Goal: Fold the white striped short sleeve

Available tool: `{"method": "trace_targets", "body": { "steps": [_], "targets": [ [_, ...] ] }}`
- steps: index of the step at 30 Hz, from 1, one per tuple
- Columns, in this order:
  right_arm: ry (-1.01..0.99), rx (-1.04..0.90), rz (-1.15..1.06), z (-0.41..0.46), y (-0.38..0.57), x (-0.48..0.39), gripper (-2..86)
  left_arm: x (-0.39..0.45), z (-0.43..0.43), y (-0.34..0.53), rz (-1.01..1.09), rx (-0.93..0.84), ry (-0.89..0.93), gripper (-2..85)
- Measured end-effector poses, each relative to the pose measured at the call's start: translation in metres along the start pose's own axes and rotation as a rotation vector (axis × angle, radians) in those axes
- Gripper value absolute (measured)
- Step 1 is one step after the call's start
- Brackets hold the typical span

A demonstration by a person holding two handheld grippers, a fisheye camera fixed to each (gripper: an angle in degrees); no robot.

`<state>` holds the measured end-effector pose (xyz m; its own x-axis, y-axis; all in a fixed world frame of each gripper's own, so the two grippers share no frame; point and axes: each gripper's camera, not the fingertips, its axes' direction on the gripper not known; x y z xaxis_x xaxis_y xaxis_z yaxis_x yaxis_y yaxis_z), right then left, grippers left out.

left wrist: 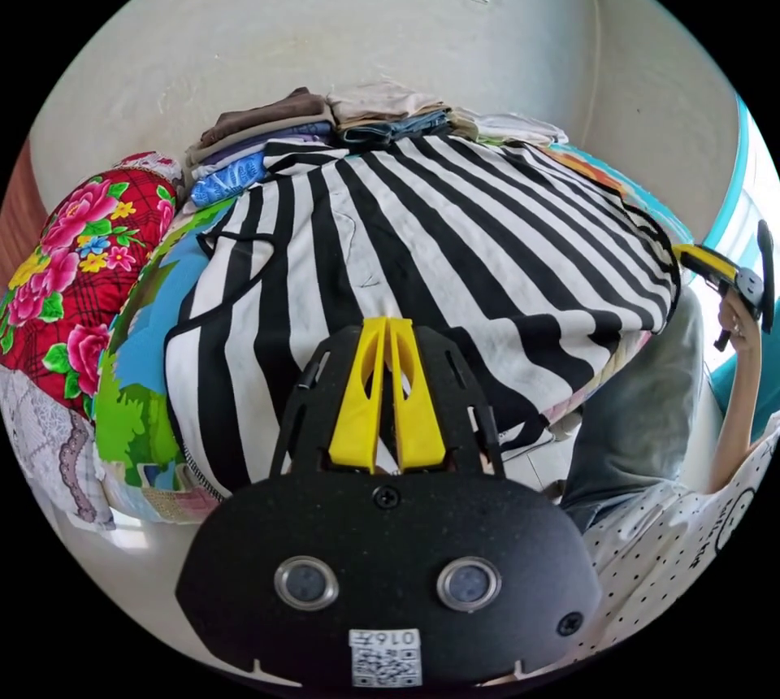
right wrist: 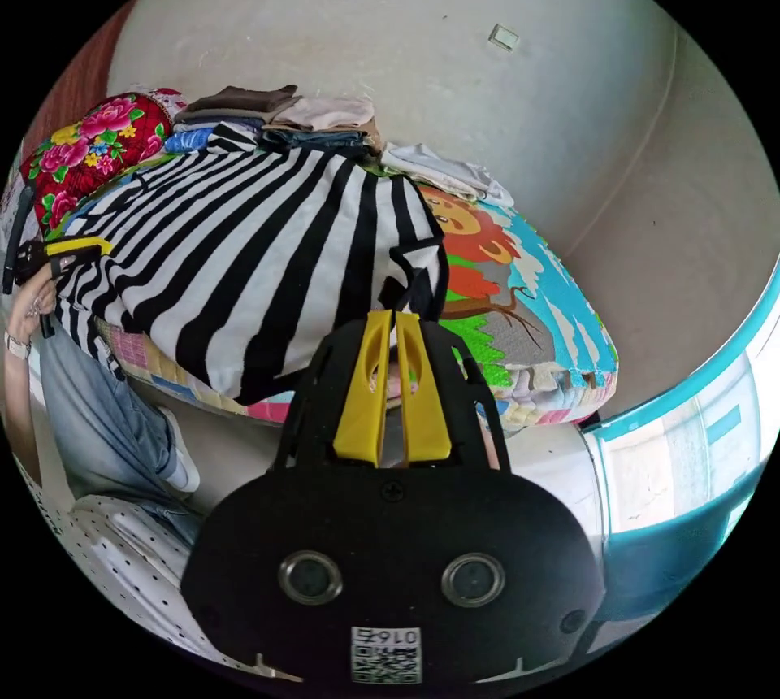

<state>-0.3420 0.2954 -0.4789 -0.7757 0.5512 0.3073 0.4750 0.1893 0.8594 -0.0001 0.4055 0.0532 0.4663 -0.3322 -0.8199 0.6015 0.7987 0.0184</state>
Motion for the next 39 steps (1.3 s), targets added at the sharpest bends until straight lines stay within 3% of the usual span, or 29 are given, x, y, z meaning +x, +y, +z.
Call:
{"method": "trace_targets", "body": {
  "steps": [6,10,15,17,20,23,28,39],
  "targets": [
    [0.171,-0.159,0.117,-0.004,0.015,0.023,1.9,-0.026,-0.020,0.023,-0.133,0.040,0.087,-0.9],
    [-0.029,0.057,0.097,-0.048,0.010,0.005,6.4,-0.037,-0.065,0.053,-0.216,0.167,-0.003,-0.4],
    [-0.201,0.368,-0.031,-0.089,-0.002,-0.052,9.2,-0.060,-0.103,0.095,-0.288,0.134,-0.109,4.8],
    [-0.412,0.449,-0.177,-0.094,-0.011,-0.097,12.7,-0.068,-0.111,0.111,-0.312,0.124,-0.151,5.3],
    [-0.643,0.395,-0.358,-0.088,-0.025,-0.166,17.8,-0.082,-0.118,0.134,-0.351,0.091,-0.154,5.5],
    [-0.745,0.314,-0.499,-0.077,-0.031,-0.236,18.8,-0.093,-0.126,0.152,-0.364,0.070,-0.140,5.6],
    [-0.774,0.211,-0.516,-0.063,-0.039,-0.300,18.2,-0.105,-0.139,0.172,-0.367,0.064,-0.156,5.6],
    [-0.772,0.134,-0.569,-0.047,-0.047,-0.329,16.3,-0.120,-0.129,0.183,-0.376,0.054,-0.050,5.7]
  ]
}}
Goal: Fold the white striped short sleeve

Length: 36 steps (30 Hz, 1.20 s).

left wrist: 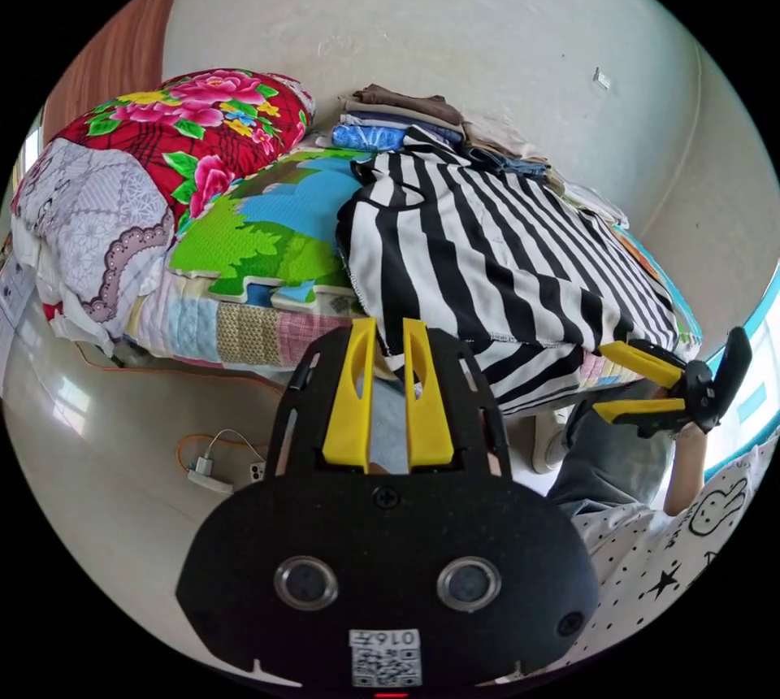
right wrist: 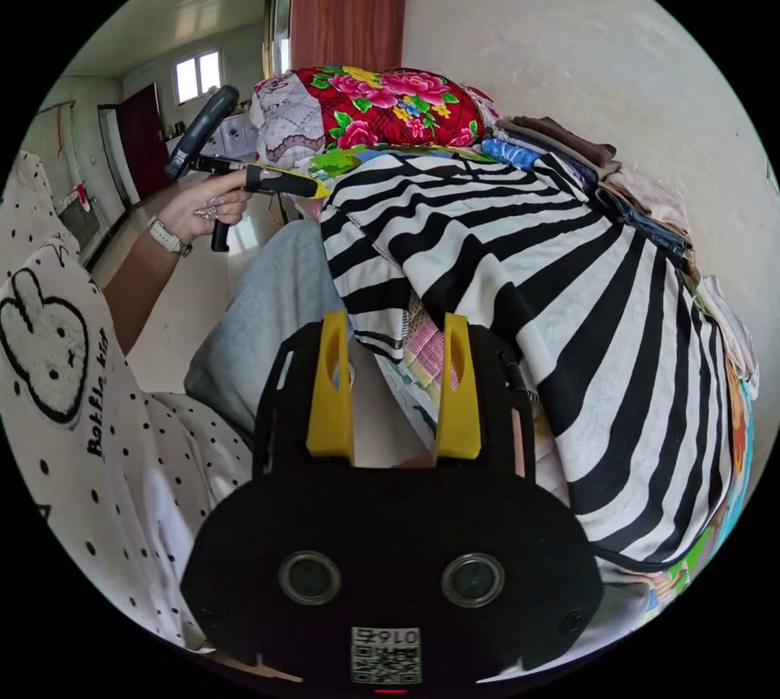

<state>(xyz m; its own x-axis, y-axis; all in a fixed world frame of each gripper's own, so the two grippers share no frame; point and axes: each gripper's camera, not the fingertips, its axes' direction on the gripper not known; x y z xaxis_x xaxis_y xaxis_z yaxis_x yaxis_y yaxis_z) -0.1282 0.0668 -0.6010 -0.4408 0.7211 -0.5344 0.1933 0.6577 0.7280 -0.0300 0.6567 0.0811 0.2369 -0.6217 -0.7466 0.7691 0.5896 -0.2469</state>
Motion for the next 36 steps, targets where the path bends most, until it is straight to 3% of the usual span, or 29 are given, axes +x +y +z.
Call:
{"method": "trace_targets", "body": {
  "steps": [8,12,18,25,31,33,36],
  "targets": [
    [0.029,-0.145,-0.176,0.038,-0.010,-0.023,17.9,-0.001,-0.009,0.003,0.036,-0.017,0.002,5.7],
    [-0.014,-0.116,-0.159,0.044,0.001,-0.014,16.9,-0.009,-0.019,0.011,0.012,-0.010,-0.003,5.6],
    [-0.076,-0.156,0.051,0.094,0.017,0.034,16.1,-0.006,-0.031,0.017,0.025,-0.003,0.023,5.4],
    [-0.257,-0.005,0.222,0.124,0.033,0.077,3.3,0.004,-0.050,0.021,0.045,0.044,0.016,4.7],
    [-0.471,0.194,0.198,0.112,0.043,0.120,1.1,0.010,-0.080,0.022,0.052,0.149,0.044,3.1],
    [-0.453,0.292,0.259,0.105,0.043,0.146,1.0,0.015,-0.087,0.022,0.047,0.179,0.034,2.9],
    [-0.435,0.464,0.544,0.101,0.052,0.208,1.2,0.023,-0.085,0.019,0.056,0.166,0.037,3.1]
  ]
}}
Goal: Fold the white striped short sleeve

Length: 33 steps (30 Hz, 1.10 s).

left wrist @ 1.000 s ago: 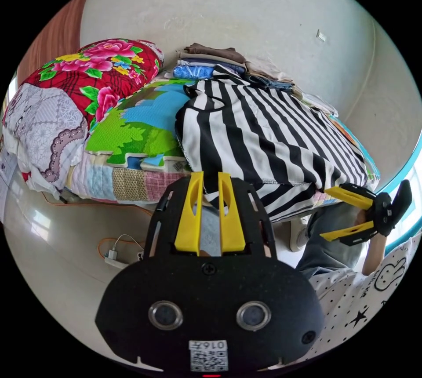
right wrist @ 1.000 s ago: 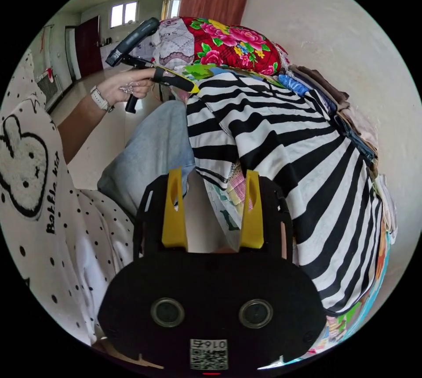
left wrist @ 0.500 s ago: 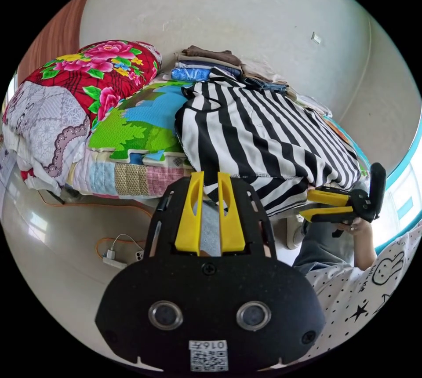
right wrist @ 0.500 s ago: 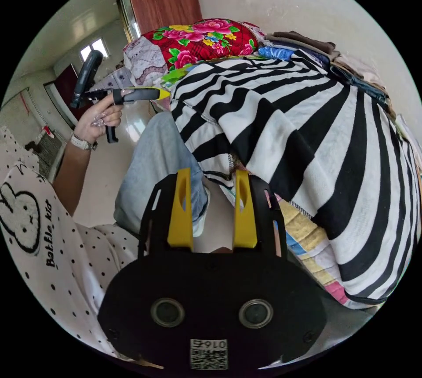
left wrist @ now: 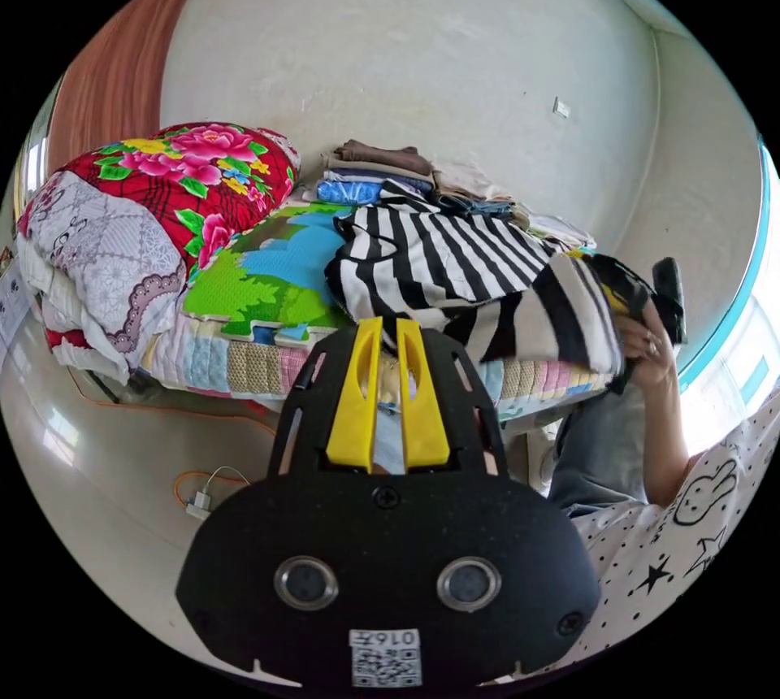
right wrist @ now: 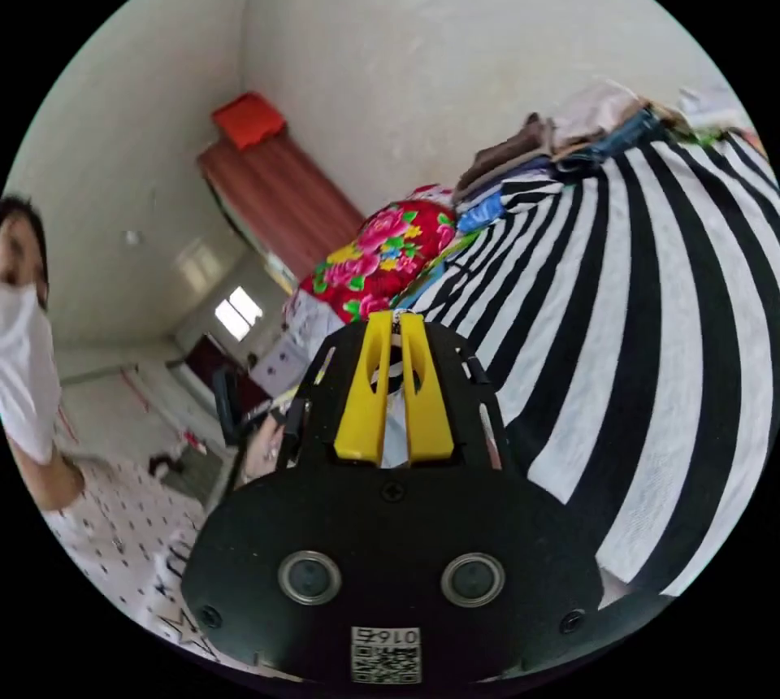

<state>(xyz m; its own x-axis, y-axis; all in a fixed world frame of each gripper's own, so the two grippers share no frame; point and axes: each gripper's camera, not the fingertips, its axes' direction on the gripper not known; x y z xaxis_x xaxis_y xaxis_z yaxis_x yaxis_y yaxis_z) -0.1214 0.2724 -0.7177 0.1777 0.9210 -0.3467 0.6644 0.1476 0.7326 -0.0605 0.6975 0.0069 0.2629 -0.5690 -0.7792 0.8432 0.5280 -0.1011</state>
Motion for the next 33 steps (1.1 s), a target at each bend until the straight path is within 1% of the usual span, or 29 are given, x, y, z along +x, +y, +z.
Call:
{"method": "trace_targets", "body": {
  "steps": [1,2,5,7,8,9,13,14,15,16,17,19,21,23,25,26,27,28,29,30,31,32,33],
  "targets": [
    [0.008,0.047,0.123,-0.005,-0.008,0.026,1.3,0.002,0.002,0.000,0.003,-0.008,0.000,3.3],
    [0.057,0.047,0.229,-0.007,-0.014,0.051,1.4,0.006,0.005,-0.001,0.011,-0.024,-0.001,3.7],
    [0.192,-0.053,0.361,-0.001,-0.022,0.094,1.5,0.020,0.019,-0.001,0.075,-0.078,-0.006,5.9],
    [0.210,-0.075,0.366,0.001,-0.023,0.108,1.5,0.040,0.025,0.000,0.190,-0.069,-0.007,8.2],
    [0.216,-0.060,0.366,0.001,-0.023,0.115,1.5,0.061,0.026,0.004,0.309,-0.027,-0.017,8.4],
    [0.218,-0.055,0.373,0.002,-0.023,0.118,1.5,0.081,0.029,0.008,0.398,0.006,-0.050,8.9],
    [0.223,-0.087,0.387,0.007,-0.027,0.136,1.7,0.123,0.048,0.010,0.558,-0.022,-0.182,10.6],
    [0.228,-0.088,0.374,0.007,-0.027,0.138,1.7,0.134,0.057,0.012,0.628,-0.018,-0.240,10.5],
    [0.228,-0.089,0.365,0.006,-0.027,0.139,1.7,0.143,0.064,0.014,0.677,-0.018,-0.304,9.8],
    [0.231,-0.093,0.347,0.004,-0.027,0.141,1.7,0.147,0.066,0.014,0.694,-0.013,-0.326,9.5],
    [0.236,-0.099,0.339,0.003,-0.027,0.143,1.7,0.154,0.065,0.012,0.720,0.014,-0.343,6.9],
    [0.242,-0.111,0.316,0.000,-0.027,0.146,1.7,0.157,0.059,0.007,0.749,0.053,-0.301,2.7],
    [0.253,-0.125,0.292,-0.004,-0.027,0.147,1.8,0.151,0.052,-0.008,0.749,0.060,-0.219,-0.1],
    [0.262,-0.145,0.246,-0.009,-0.027,0.146,1.9,0.140,0.049,-0.022,0.742,0.046,-0.161,-0.6],
    [0.266,-0.172,0.193,-0.012,-0.028,0.143,2.0,0.124,0.044,-0.039,0.718,0.068,-0.106,-0.7],
    [0.266,-0.211,0.143,-0.012,-0.028,0.140,2.1,0.112,0.040,-0.054,0.709,0.071,-0.039,-0.7],
    [0.264,-0.236,0.117,-0.011,-0.028,0.138,2.2,0.098,0.039,-0.074,0.687,0.068,0.042,-0.5],
    [0.254,-0.284,0.071,-0.010,-0.029,0.135,2.3,0.091,0.039,-0.087,0.659,0.063,0.077,-0.4],
    [0.228,-0.309,0.041,-0.011,-0.031,0.133,2.5,0.074,0.045,-0.115,0.570,0.048,0.139,0.0],
    [0.211,-0.306,0.038,-0.011,-0.032,0.134,2.6,0.055,0.058,-0.146,0.453,0.010,0.183,0.5],
    [0.187,-0.265,0.097,-0.015,-0.036,0.140,2.9,0.046,0.068,-0.160,0.398,-0.018,0.194,1.7],
    [0.167,-0.188,0.209,-0.019,-0.039,0.151,3.4,0.029,0.094,-0.187,0.319,-0.092,0.207,3.9],
    [0.153,-0.157,0.253,-0.021,-0.039,0.156,3.6,0.014,0.126,-0.208,0.283,-0.195,0.226,5.6]
  ]
}}
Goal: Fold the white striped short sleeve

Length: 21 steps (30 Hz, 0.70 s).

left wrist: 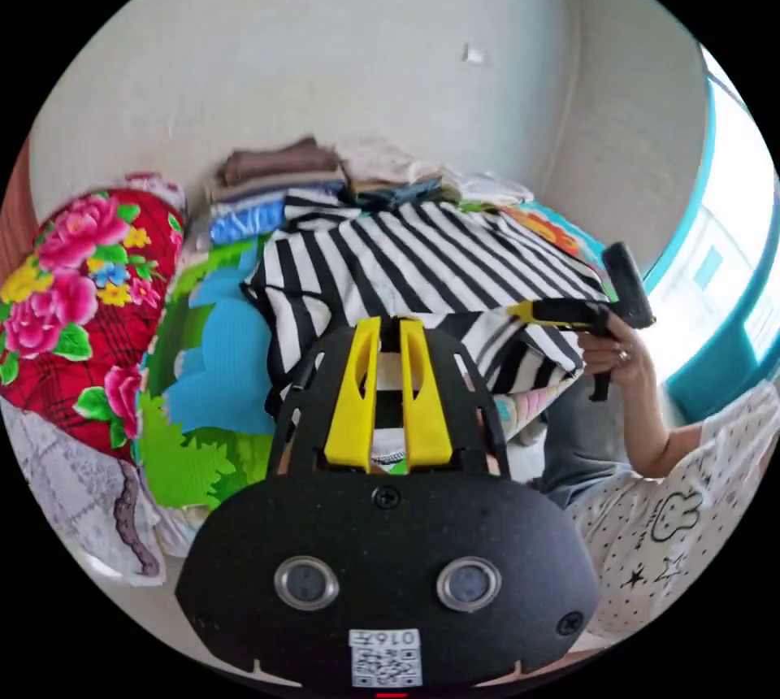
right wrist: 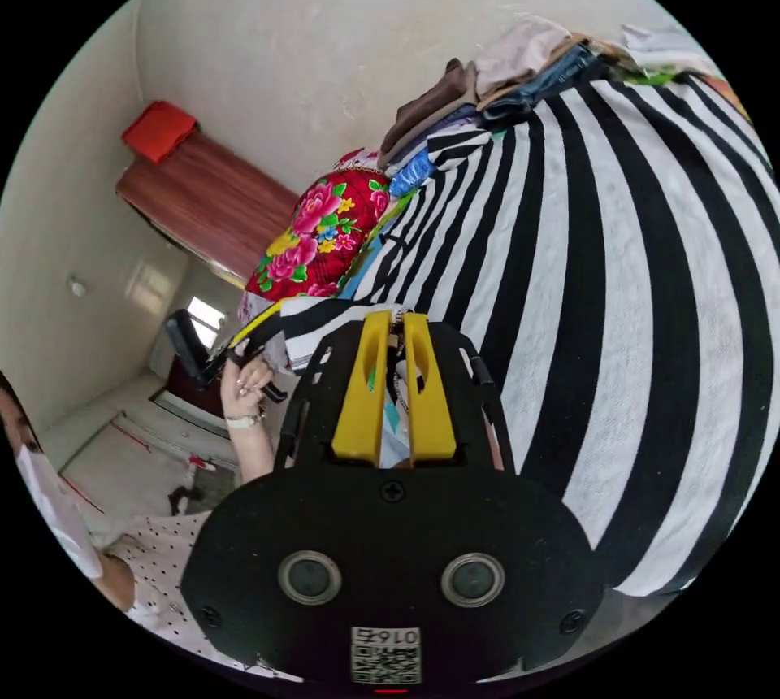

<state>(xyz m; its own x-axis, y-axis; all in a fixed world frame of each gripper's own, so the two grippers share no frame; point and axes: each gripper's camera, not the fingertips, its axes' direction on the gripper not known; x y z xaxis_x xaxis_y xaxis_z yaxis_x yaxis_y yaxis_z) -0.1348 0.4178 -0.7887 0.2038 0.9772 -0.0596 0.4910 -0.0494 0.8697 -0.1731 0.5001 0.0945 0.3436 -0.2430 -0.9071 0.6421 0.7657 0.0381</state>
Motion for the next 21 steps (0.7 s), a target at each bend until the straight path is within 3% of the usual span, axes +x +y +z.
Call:
{"method": "trace_targets", "body": {
  "steps": [3,6,9,13,21],
  "targets": [
    [-0.056,-0.025,0.074,0.006,-0.004,0.010,6.1,-0.056,0.046,-0.020,-0.199,-0.203,0.052,6.3],
    [-0.008,-0.048,0.032,0.003,0.002,0.002,8.1,-0.085,0.045,-0.008,-0.288,-0.082,0.049,6.8],
    [0.115,0.013,0.047,-0.015,0.007,-0.002,10.2,-0.116,0.050,0.012,-0.417,-0.079,0.062,7.2],
    [0.181,0.087,-0.032,-0.042,0.010,-0.022,10.9,-0.115,0.057,0.033,-0.306,-0.124,0.212,7.4],
    [0.211,-0.191,-0.456,-0.007,0.024,-0.113,12.7,-0.101,0.049,0.045,-0.123,-0.189,0.075,10.5]
  ]
}}
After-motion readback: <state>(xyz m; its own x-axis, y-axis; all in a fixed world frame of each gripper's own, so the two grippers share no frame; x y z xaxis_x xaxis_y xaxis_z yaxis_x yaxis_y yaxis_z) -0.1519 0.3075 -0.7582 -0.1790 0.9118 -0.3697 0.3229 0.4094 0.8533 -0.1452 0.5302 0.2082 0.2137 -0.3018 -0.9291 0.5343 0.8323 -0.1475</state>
